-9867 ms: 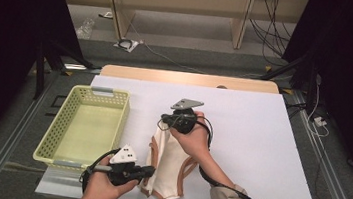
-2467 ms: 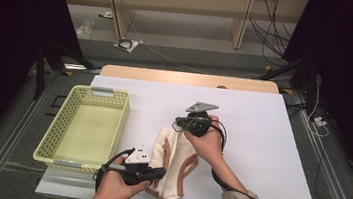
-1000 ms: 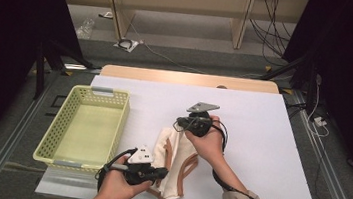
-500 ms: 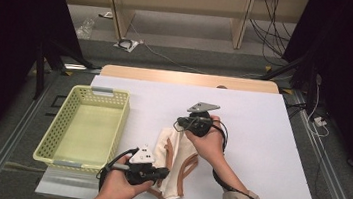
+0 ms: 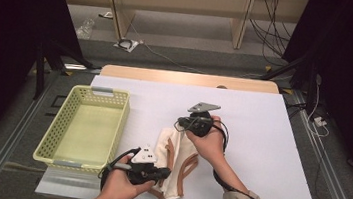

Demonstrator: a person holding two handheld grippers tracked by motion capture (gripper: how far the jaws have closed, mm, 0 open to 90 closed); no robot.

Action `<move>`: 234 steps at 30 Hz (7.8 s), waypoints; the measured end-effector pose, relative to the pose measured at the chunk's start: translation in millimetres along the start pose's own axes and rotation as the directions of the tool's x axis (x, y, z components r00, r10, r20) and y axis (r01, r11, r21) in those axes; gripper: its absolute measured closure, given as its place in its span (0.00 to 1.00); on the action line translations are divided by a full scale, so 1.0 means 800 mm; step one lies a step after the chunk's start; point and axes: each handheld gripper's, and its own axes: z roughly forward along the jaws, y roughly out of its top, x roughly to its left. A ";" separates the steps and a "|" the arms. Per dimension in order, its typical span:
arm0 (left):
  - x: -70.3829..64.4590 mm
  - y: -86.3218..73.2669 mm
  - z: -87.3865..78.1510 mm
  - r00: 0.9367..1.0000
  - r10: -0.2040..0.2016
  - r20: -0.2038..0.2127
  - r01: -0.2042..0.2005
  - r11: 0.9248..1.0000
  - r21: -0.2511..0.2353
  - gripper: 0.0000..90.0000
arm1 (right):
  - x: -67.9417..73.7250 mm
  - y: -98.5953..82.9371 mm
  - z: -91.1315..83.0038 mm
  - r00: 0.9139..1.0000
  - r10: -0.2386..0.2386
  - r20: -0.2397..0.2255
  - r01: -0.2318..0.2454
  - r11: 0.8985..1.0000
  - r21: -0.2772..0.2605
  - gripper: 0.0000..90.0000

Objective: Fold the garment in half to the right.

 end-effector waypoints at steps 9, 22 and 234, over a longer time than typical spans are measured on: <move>-0.001 0.001 0.002 1.000 0.001 0.002 -0.001 1.000 0.000 0.96 | -0.001 -0.001 -0.001 1.000 0.003 0.003 -0.003 1.000 0.003 0.99; -0.001 0.001 0.003 1.000 0.001 0.004 -0.001 1.000 0.004 0.96 | -0.001 -0.002 0.001 1.000 0.004 0.003 -0.004 1.000 0.007 0.99; -0.010 -0.002 0.048 0.999 0.032 0.033 -0.035 0.994 0.100 0.96 | -0.018 -0.032 0.000 0.999 0.036 0.037 -0.039 0.995 0.089 0.99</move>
